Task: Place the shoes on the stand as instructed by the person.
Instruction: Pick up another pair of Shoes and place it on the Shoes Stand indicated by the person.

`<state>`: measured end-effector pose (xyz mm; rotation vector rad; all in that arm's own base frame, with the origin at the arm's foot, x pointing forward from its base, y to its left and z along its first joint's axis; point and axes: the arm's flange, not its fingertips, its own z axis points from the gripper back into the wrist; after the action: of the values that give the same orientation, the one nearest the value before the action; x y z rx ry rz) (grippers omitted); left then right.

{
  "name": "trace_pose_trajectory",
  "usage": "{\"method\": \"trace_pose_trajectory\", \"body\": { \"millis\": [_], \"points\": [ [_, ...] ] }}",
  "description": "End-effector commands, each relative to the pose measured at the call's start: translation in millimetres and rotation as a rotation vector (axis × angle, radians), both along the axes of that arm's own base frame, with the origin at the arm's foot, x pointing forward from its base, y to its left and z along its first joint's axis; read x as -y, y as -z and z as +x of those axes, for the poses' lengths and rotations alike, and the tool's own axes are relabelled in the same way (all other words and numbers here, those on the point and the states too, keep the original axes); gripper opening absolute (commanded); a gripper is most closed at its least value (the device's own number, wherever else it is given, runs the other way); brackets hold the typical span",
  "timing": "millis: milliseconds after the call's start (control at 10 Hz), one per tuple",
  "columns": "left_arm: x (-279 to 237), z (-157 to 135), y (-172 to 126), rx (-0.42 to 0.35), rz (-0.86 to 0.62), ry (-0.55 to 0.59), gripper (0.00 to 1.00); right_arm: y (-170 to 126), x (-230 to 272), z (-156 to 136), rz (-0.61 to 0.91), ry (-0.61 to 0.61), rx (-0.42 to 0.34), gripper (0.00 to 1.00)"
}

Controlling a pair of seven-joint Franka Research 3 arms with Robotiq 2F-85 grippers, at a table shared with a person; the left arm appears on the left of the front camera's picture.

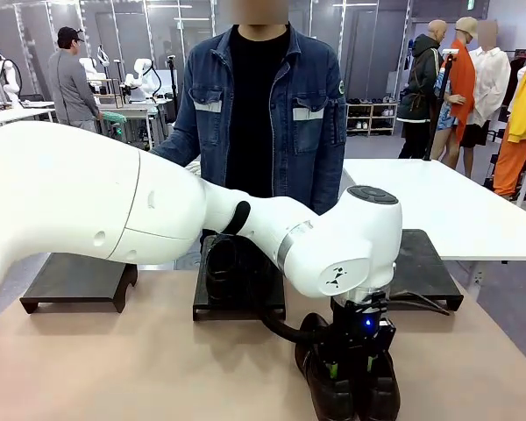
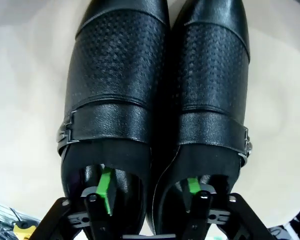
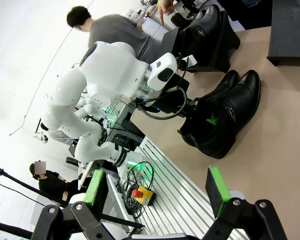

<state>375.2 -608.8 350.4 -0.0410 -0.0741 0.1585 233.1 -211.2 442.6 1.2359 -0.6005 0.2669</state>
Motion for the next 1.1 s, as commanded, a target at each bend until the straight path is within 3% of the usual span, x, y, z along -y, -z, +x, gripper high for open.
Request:
{"method": "trace_pose_trajectory", "body": {
  "millis": [0,600,800,1000],
  "points": [
    [-3,-4,0,-0.031,0.009,0.040,0.00,-1,2,0,0.011,0.004,0.024,1.00],
    [-5,-4,-5,-0.046,0.050,0.079,0.00,-1,2,0,0.011,0.004,0.024,1.00],
    [-3,-10,-40,-0.029,0.042,0.125,0.00,-1,2,0,0.011,0.004,0.024,1.00],
    [-10,-21,-104,0.022,0.067,0.186,0.00,-1,2,0,0.011,0.004,0.024,1.00]
  ]
}}
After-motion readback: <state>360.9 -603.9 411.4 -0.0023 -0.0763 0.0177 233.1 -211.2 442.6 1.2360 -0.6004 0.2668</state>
